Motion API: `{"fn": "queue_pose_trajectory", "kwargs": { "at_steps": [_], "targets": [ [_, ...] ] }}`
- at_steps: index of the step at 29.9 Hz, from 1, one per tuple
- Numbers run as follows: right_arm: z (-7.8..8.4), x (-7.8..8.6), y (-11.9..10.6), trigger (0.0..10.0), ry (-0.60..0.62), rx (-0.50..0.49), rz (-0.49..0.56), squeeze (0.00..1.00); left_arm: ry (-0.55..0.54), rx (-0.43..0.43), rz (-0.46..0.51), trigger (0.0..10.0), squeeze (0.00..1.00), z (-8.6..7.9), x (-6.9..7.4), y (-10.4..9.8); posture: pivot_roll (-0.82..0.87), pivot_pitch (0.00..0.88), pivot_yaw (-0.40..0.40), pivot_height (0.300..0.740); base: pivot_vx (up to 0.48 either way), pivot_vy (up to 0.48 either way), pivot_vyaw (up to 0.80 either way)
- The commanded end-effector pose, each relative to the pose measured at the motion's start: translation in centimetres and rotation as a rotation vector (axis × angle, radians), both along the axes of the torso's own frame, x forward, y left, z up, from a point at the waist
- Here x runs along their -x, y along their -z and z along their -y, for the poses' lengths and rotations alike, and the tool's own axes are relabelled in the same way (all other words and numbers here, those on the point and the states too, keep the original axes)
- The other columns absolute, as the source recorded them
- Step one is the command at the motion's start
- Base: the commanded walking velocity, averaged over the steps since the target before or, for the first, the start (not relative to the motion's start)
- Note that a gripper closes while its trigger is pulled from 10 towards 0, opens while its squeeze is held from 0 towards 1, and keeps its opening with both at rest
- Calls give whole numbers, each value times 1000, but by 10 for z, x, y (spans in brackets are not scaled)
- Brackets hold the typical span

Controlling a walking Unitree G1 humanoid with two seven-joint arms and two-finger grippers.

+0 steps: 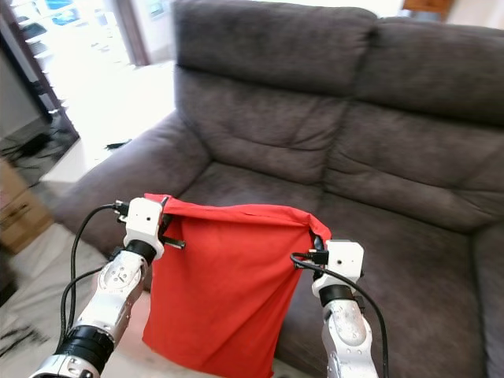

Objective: Move the pillow to the sofa from floor

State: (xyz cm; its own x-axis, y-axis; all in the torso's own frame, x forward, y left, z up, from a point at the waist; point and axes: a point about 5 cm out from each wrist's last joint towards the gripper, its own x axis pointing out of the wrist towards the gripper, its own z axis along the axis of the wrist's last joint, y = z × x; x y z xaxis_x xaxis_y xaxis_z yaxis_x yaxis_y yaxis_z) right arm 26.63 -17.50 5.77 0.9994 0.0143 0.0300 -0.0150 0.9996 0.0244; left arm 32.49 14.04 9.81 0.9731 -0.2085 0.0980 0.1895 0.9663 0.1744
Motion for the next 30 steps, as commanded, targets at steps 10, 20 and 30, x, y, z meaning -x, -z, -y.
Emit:
{"fn": "queue_pose_trajectory", "kwargs": {
  "at_steps": [10,20,30],
  "targets": [
    [11,-8,-21,10000,58,-2,102,0,-17,26,46,10000,0,-4,-2,-9,-30,58,54,740,0,-225,-800],
    [11,-9,-22,10000,49,-3,105,0,-5,40,52,10000,0,-2,0,-8,-28,57,46,740,0,0,-800],
    [12,-12,-23,10000,45,-14,112,0,-6,38,55,10000,0,-1,0,-9,-31,50,42,740,0,0,-437]
  ]
}}
